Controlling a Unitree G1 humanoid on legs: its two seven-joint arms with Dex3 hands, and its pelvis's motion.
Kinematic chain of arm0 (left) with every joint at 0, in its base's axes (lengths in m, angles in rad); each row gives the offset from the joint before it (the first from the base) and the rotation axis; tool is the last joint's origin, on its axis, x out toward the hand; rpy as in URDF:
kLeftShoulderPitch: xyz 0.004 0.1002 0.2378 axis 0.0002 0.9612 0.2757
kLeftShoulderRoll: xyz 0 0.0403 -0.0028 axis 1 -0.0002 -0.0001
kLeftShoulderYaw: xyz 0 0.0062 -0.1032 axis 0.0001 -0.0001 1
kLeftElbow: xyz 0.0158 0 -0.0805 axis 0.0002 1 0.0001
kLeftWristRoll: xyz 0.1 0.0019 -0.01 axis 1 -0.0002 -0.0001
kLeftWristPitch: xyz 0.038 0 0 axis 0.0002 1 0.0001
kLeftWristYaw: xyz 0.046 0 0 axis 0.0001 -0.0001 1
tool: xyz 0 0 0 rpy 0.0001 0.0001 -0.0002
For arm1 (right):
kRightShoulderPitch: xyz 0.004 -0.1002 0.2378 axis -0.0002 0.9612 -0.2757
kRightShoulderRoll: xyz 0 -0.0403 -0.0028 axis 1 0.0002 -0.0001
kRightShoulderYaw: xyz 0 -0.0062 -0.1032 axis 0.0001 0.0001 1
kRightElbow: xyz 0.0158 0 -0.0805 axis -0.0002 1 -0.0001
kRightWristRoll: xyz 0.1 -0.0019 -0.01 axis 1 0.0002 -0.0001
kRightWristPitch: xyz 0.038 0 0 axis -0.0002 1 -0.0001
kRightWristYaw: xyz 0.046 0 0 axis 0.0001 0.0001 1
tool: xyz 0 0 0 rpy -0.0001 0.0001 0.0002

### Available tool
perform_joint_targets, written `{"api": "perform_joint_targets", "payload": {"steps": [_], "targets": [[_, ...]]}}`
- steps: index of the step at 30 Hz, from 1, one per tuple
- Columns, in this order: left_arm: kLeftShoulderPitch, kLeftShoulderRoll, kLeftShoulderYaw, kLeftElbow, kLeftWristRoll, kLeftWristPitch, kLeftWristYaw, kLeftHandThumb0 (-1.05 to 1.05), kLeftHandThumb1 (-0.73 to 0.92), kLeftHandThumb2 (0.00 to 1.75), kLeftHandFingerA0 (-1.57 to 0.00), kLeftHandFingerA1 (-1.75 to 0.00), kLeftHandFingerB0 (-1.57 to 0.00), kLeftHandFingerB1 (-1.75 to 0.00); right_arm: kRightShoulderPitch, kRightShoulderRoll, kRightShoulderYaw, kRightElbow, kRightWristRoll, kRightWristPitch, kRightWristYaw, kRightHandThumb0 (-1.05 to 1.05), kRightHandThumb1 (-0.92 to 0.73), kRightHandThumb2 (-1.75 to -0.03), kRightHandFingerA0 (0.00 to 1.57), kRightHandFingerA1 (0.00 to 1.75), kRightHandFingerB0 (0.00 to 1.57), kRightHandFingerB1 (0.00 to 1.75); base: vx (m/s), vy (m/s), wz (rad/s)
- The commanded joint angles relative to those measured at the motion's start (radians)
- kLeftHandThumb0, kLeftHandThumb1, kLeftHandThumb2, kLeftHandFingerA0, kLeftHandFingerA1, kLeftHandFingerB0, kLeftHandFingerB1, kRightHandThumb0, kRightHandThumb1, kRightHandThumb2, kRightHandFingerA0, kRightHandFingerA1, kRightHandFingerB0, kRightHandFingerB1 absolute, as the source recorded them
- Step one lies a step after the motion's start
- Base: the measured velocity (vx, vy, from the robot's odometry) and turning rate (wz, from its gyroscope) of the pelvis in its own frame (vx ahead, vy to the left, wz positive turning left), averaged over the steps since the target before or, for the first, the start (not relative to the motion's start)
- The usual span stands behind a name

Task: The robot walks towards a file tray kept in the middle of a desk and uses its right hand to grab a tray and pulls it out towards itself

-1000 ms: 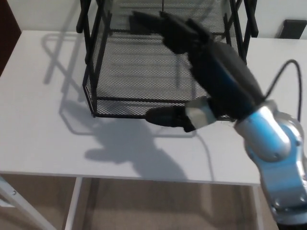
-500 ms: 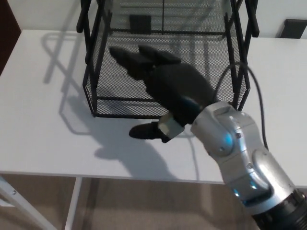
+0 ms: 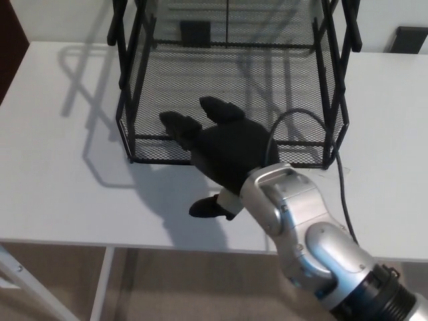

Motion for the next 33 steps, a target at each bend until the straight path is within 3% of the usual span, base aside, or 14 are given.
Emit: {"api": "perform_joint_targets", "payload": {"steps": [1,5,6,7,18,19,20,21,23,27,28,29,33], "targets": [[0.0,0.049,-0.016,-0.013,0.05,-0.007,0.018,-0.4,0.28,0.68,-0.62,-0.57,-0.3,-0.51,-0.046,0.015,0.119,0.112,-0.436,0.318,-0.048,-0.8,-0.46,-0.83,0.0,0.0,0.0,0.01,0.0,0.0,0.0],[0.01,0.054,-0.023,-0.058,0.049,0.005,0.006,-0.41,0.29,0.69,-0.62,-0.57,-0.28,-0.51,-0.045,0.014,0.131,0.101,-0.451,0.32,-0.014,-0.79,-0.45,-0.83,0.0,0.0,0.0,0.0,0.0,0.0,0.0],[0.007,0.054,-0.02,-0.057,0.043,0.015,0.005,-0.33,0.34,0.56,-0.67,-0.46,-0.31,-0.44,-0.04,0.017,0.134,0.102,-0.453,0.323,-0.016,-0.79,-0.45,-0.83,0.0,0.0,0.0,0.0,0.0,0.0,0.0],[0.006,0.054,-0.018,-0.053,0.039,0.015,0.0,-0.39,0.29,0.68,-0.6,-0.56,-0.28,-0.51,-0.036,0.02,0.137,0.103,-0.453,0.324,-0.019,-0.8,-0.46,-0.84,0.0,0.0,0.0,0.0,0.0,0.0,0.0],[-0.001,0.059,-0.019,-0.056,0.036,0.027,-0.004,-0.39,0.29,0.67,-0.59,-0.56,-0.28,-0.51,0.083,0.05,0.194,0.082,-0.45,0.335,-0.014,-0.84,-0.5,-0.86,0.0,0.02,0.0,0.0,0.0,0.0,0.0],[-0.002,0.059,-0.018,-0.05,0.033,0.023,-0.009,-0.32,0.34,0.54,-0.63,-0.46,-0.3,-0.44,0.093,0.054,0.193,0.079,-0.445,0.339,-0.019,-0.81,-0.49,-0.83,0.0,0.01,0.0,0.0,0.0,0.0,0.0],[-0.003,0.059,-0.017,-0.045,0.03,0.016,-0.015,-0.32,0.34,0.54,-0.63,-0.46,-0.3,-0.44,0.106,0.059,0.192,0.074,-0.442,0.342,-0.027,-0.81,-0.49,-0.83,0.0,0.01,0.0,0.0,0.0,0.0,0.0],[0.0,0.06,-0.018,-0.054,0.031,0.019,-0.012,-0.38,0.29,0.66,-0.63,-0.57,-0.27,-0.5,0.123,0.062,0.195,0.077,-0.444,0.346,-0.04,-0.77,-0.44,-0.84,0.0,0.07,0.0,0.07,0.0,0.0,0.0],[0.004,0.063,-0.024,-0.053,0.036,0.01,-0.012,-0.39,0.29,0.67,-0.62,-0.57,-0.27,-0.5,0.159,0.066,0.2,0.064,-0.446,0.347,-0.046,-0.83,-0.48,-0.85,0.0,0.0,0.0,0.0,0.0,0.0,0.0],[-0.003,0.069,-0.026,-0.062,0.03,0.023,-0.01,-0.38,0.29,0.66,-0.64,-0.57,-0.27,-0.5,0.211,0.064,0.208,0.008,-0.464,0.332,-0.038,-0.78,-0.45,-0.84,0.0,0.05,0.0,0.05,0.0,0.0,0.0],[-0.003,0.07,-0.026,-0.063,0.027,0.02,-0.019,-0.31,0.34,0.55,-0.67,-0.47,-0.3,-0.44,0.227,0.064,0.211,-0.011,-0.468,0.331,-0.029,-0.8,-0.47,-0.82,0.0,0.0,0.0,0.0,0.0,0.0,0.0],[0.0,0.074,-0.031,-0.065,0.032,0.011,-0.024,-0.43,0.3,0.68,-0.59,-0.56,-0.26,-0.5,0.246,0.064,0.218,-0.03,-0.478,0.331,-0.022,-0.79,-0.47,-0.81,0.0,0.0,0.0,0.01,0.0,0.0,0.0],[0.005,0.073,-0.023,-0.079,0.021,0.041,-0.011,-0.38,0.27,0.65,-0.65,-0.56,-0.29,-0.5,0.309,0.06,0.237,-0.089,-0.505,0.322,-0.016,-0.8,-0.46,-0.84,0.0,0.01,0.0,0.0,0.0,0.0,0.0]]}}
